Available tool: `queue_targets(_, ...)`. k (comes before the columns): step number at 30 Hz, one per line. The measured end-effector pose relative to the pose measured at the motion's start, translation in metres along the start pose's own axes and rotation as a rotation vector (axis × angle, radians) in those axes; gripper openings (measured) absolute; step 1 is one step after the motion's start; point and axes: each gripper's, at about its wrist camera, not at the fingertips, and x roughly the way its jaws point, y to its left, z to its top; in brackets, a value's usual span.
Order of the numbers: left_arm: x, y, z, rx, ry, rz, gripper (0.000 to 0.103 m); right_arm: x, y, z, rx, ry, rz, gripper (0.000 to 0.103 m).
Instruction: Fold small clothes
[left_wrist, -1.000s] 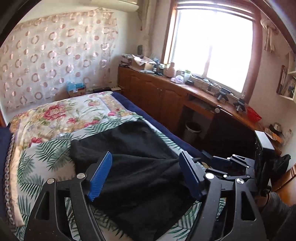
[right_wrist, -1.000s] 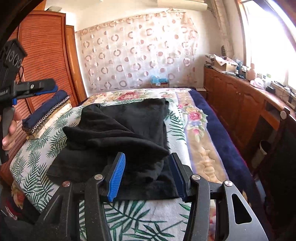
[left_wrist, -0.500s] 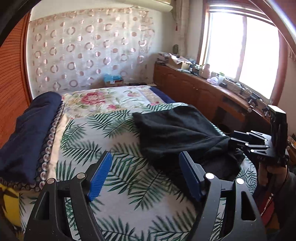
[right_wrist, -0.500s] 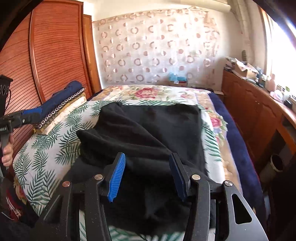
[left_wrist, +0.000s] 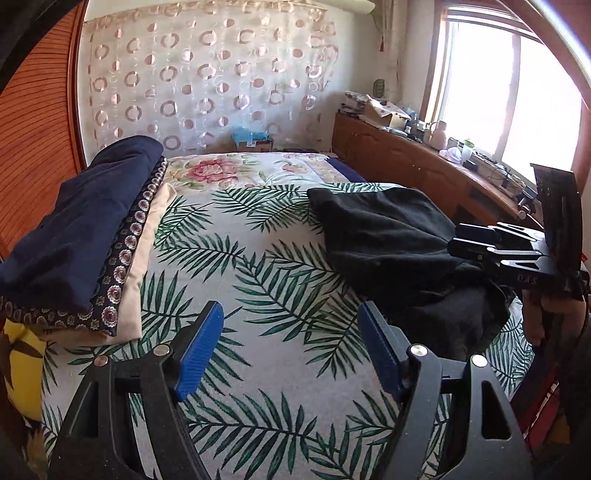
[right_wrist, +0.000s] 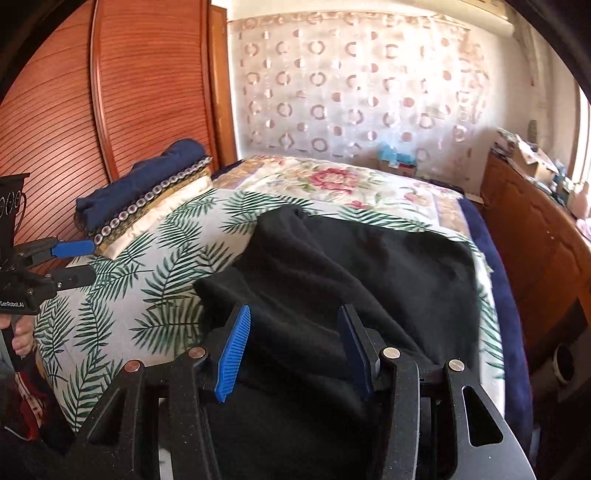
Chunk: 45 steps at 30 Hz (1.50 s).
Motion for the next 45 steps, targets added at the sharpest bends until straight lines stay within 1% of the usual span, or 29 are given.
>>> queue_targets(6, -0.003, 0.011, -0.003, -0.022, -0.011, 0.003, 0.076, 0.020, 0.014, 0.015, -0.046, 0.043, 0.042, 0.051)
queue_targets(12, -0.007, 0.015, -0.004, -0.032, -0.021, 0.004, 0.076, 0.056, 0.036, 0.026, -0.133, 0.136, 0.104, 0.051)
queue_targets(15, -0.007, 0.014, -0.005, -0.031, -0.020, 0.004, 0.076, 0.076, 0.046, 0.032, -0.182, 0.184, 0.105, 0.051)
queue_targets(18, -0.008, 0.013, -0.006, -0.028, -0.020, 0.003, 0.076, 0.092, 0.049, 0.036, -0.214, 0.221, 0.080, 0.051)
queue_targets(19, -0.008, 0.013, -0.006, -0.027, -0.020, 0.002, 0.076, 0.096, 0.046, 0.038, -0.210, 0.231, 0.070, 0.048)
queue_targets(20, -0.008, 0.012, -0.006, -0.024, -0.020, 0.002, 0.076, 0.097, 0.044, 0.038, -0.199, 0.225, 0.077, 0.038)
queue_targets(21, -0.008, 0.011, -0.007, -0.020, -0.019, 0.003, 0.076, 0.096, 0.041, 0.040, -0.185, 0.221, 0.098, 0.022)
queue_targets(22, -0.007, 0.010, -0.007, -0.017, -0.019, 0.004, 0.076, 0.095, 0.040, 0.042, -0.173, 0.215, 0.114, 0.015)
queue_targets(25, -0.007, 0.008, -0.008, -0.010, -0.015, 0.004, 0.076, 0.084, 0.024, 0.045, -0.130, 0.173, 0.143, 0.009)
queue_targets(27, -0.006, 0.007, -0.008, -0.011, -0.013, -0.004, 0.076, 0.074, 0.012, 0.047, -0.101, 0.140, 0.143, 0.007)
queue_targets(31, -0.005, 0.001, -0.009, -0.001, -0.010, -0.016, 0.076, 0.046, -0.018, 0.059, -0.054, 0.048, 0.090, 0.007)
queue_targets(33, -0.005, -0.003, -0.008, 0.008, -0.011, -0.020, 0.076, 0.037, -0.038, 0.070, -0.035, 0.014, 0.039, 0.007)
queue_targets(36, -0.006, -0.007, -0.008, 0.012, -0.013, -0.033, 0.076, 0.031, -0.073, 0.085, -0.001, -0.011, -0.055, 0.006)
queue_targets(39, -0.006, -0.012, -0.008, 0.017, -0.011, -0.042, 0.076, 0.033, -0.105, 0.097, 0.036, -0.014, -0.150, 0.006)
queue_targets(42, -0.004, -0.015, -0.008, 0.023, -0.003, -0.047, 0.076, 0.042, -0.130, 0.105, 0.076, 0.007, -0.213, 0.006)
queue_targets(45, -0.002, -0.017, -0.010, 0.027, 0.005, -0.050, 0.076, 0.058, -0.145, 0.108, 0.110, 0.037, -0.264, 0.006)
